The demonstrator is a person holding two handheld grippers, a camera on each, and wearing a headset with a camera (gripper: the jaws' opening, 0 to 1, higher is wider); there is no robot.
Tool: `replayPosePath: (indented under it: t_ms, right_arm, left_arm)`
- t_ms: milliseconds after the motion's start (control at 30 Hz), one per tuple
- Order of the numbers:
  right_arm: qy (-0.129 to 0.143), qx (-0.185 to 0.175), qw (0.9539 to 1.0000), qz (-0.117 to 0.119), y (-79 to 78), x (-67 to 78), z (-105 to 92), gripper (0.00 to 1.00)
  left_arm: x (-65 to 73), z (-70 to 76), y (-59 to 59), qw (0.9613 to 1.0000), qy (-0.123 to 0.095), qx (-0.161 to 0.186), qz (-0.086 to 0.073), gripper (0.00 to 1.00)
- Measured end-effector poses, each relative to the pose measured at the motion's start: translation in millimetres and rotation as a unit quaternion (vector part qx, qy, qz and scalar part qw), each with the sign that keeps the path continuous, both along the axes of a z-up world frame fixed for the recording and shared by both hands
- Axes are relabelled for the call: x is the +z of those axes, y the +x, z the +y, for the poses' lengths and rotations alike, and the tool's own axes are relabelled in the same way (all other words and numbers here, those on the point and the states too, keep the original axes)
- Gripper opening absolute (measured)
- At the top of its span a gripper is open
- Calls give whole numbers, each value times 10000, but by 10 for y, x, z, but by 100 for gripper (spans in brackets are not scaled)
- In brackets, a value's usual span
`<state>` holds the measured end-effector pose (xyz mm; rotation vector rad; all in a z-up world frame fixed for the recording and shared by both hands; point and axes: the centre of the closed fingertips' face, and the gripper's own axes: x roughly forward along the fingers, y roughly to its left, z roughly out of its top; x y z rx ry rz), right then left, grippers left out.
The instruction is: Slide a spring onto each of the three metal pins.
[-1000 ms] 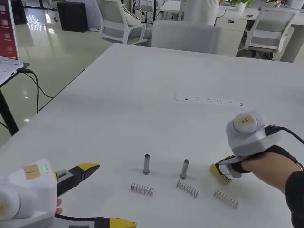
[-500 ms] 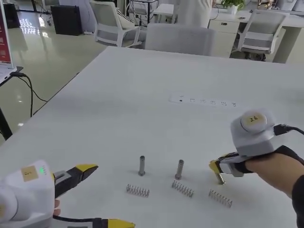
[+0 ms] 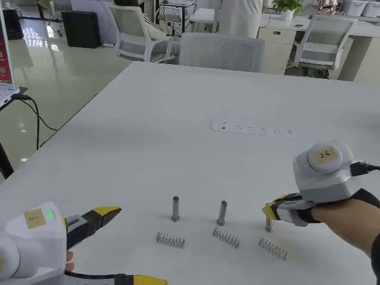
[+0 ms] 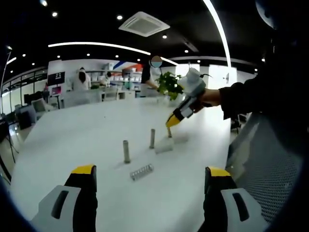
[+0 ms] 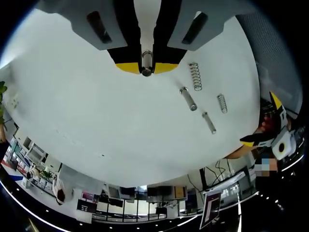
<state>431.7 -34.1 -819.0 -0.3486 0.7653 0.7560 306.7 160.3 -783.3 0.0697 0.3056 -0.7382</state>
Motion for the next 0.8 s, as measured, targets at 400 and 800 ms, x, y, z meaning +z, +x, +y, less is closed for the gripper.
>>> replayPosePath:
  t_ms: [400,800]
  right_arm:
    - [60,-37,10000,-11,-54,-2,-51,6]
    - [46,-35,10000,-36,-85,-42,-93,6]
  left_arm:
    - [-2,-40,-13,10000,30,-56,8,88]
    - [-5,-59,-13,9999,56,-100,23,88]
